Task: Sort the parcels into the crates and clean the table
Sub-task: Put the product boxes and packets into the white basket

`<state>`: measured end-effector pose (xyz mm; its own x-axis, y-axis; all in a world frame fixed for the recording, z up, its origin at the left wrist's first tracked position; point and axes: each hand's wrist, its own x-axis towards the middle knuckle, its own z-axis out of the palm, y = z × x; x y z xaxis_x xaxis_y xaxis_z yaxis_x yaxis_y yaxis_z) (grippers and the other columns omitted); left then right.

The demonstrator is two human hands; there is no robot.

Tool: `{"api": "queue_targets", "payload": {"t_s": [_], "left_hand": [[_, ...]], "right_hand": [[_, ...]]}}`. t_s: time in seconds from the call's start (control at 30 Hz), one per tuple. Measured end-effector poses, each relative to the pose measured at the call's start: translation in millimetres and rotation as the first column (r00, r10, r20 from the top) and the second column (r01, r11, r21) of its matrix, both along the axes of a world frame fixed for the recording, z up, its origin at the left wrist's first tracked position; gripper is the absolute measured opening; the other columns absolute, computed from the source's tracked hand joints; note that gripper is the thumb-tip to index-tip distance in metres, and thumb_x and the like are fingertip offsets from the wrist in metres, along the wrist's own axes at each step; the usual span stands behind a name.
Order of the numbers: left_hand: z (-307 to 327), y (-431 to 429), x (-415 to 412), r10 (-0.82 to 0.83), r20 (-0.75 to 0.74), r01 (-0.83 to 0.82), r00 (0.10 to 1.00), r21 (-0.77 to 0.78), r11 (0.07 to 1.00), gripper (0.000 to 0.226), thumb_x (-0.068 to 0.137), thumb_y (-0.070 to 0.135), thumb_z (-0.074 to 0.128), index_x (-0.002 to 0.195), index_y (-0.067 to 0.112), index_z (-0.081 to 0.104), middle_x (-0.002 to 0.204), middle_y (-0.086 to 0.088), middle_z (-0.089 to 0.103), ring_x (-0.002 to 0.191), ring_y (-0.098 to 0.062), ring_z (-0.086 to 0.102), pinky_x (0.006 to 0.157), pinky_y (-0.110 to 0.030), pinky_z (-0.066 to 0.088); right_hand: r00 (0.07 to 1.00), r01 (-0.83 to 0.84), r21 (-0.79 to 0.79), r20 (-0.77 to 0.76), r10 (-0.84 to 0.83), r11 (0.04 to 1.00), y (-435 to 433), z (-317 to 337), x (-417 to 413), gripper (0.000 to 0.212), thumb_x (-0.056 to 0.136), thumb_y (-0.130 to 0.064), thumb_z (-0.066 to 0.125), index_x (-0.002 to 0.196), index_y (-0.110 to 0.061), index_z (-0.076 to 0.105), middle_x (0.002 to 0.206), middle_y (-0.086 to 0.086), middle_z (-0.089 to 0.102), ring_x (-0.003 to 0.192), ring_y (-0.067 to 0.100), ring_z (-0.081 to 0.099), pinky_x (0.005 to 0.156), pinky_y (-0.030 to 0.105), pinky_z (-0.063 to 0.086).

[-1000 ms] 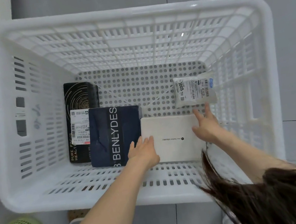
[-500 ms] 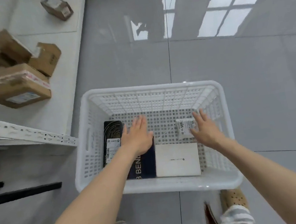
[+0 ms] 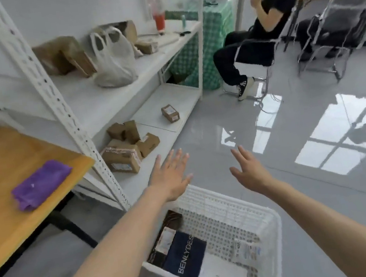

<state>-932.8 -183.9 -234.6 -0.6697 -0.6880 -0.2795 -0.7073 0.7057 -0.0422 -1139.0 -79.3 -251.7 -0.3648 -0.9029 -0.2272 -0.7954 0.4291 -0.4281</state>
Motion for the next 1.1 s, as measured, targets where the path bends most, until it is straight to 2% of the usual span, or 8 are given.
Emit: {"api": "queue_targets", "payload": {"t_s": [0.1,0.2,0.33,0.47,0.53,0.63,0.8,1.1], "left_hand": [[63,31,34,0.174,-0.102,-0.182,0.979,-0.071,0.981,0.062,0.101,0.046,0.012,0.149,0.017,-0.014,0.157,-0.002,-0.02,0.145,-0.018,-0.017,0.117,-0.045,-0.01],[118,50,72,0.276,-0.212,-0.302,0.937,-0.099,0.948,0.061,0.101,0.044,0.014,0.15,0.018,-0.012,0.157,-0.001,-0.02,0.145,-0.017,-0.015,0.115,-0.044,-0.012],[174,61,154,0.39,-0.285,-0.439,0.876,-0.132,0.889,0.06,0.101,0.044,0.014,0.151,0.02,-0.011,0.157,0.002,-0.019,0.145,-0.014,-0.016,0.116,-0.044,-0.011],[211,60,265,0.501,-0.311,-0.568,0.807,-0.182,0.803,0.06,0.101,0.046,0.011,0.15,0.021,-0.013,0.156,0.004,-0.02,0.143,-0.011,-0.019,0.113,-0.042,-0.018],[220,56,319,0.547,-0.304,-0.616,0.78,-0.216,0.758,0.061,0.1,0.047,0.011,0.149,0.021,-0.014,0.156,0.004,-0.021,0.143,-0.012,-0.019,0.114,-0.042,-0.017],[231,57,412,0.639,-0.288,-0.701,0.713,-0.25,0.668,0.061,0.1,0.047,0.011,0.15,0.021,-0.013,0.157,0.003,-0.019,0.144,-0.012,-0.017,0.116,-0.044,-0.014],[234,71,527,0.757,-0.235,-0.791,0.61,-0.243,0.562,0.062,0.1,0.05,0.008,0.149,0.021,-0.015,0.156,0.002,-0.019,0.144,-0.014,-0.017,0.116,-0.046,-0.013],[200,66,616,0.825,-0.204,-0.849,0.527,-0.169,0.501,0.062,0.099,0.051,0.005,0.148,0.022,-0.019,0.155,0.002,-0.024,0.142,-0.013,-0.022,0.115,-0.043,-0.016]], "right_hand": [[0.986,-0.167,-0.076,-0.019,0.166,0.983,-2,72,35,0.061,0.101,-0.029,0.042,0.152,-0.017,0.011,0.16,0.005,0.001,0.147,0.021,0.005,0.118,0.034,0.013],[0.955,-0.296,-0.143,-0.037,0.294,0.944,-12,131,79,0.062,0.1,-0.029,0.042,0.153,-0.02,0.01,0.16,0.003,0.002,0.146,0.022,0.01,0.116,0.036,0.017],[0.887,-0.459,-0.207,-0.055,0.458,0.864,-28,182,162,0.062,0.1,-0.029,0.043,0.152,-0.022,0.011,0.161,0.001,0.001,0.146,0.023,0.01,0.116,0.038,0.019],[0.816,-0.569,-0.237,-0.043,0.576,0.788,-54,214,271,0.065,0.098,-0.032,0.044,0.153,-0.023,0.01,0.161,-0.001,0.0,0.146,0.024,0.014,0.117,0.041,0.019],[0.787,-0.601,-0.28,-0.04,0.616,0.749,-69,222,319,0.063,0.098,-0.032,0.043,0.152,-0.024,0.01,0.16,-0.001,-0.001,0.145,0.024,0.017,0.117,0.043,0.02],[0.751,-0.631,-0.318,-0.023,0.66,0.707,-93,233,404,0.061,0.1,-0.032,0.041,0.152,-0.024,0.011,0.16,-0.002,-0.001,0.147,0.023,0.011,0.118,0.042,0.019],[0.687,-0.678,-0.356,0.003,0.726,0.643,-113,235,502,0.061,0.1,-0.032,0.042,0.152,-0.022,0.012,0.16,-0.001,0.002,0.146,0.023,0.015,0.115,0.041,0.023],[0.655,-0.731,-0.25,0.001,0.755,0.635,-168,215,586,0.06,0.101,-0.028,0.038,0.153,-0.019,0.01,0.161,0.002,0.0,0.147,0.022,0.006,0.119,0.042,0.015]]}}
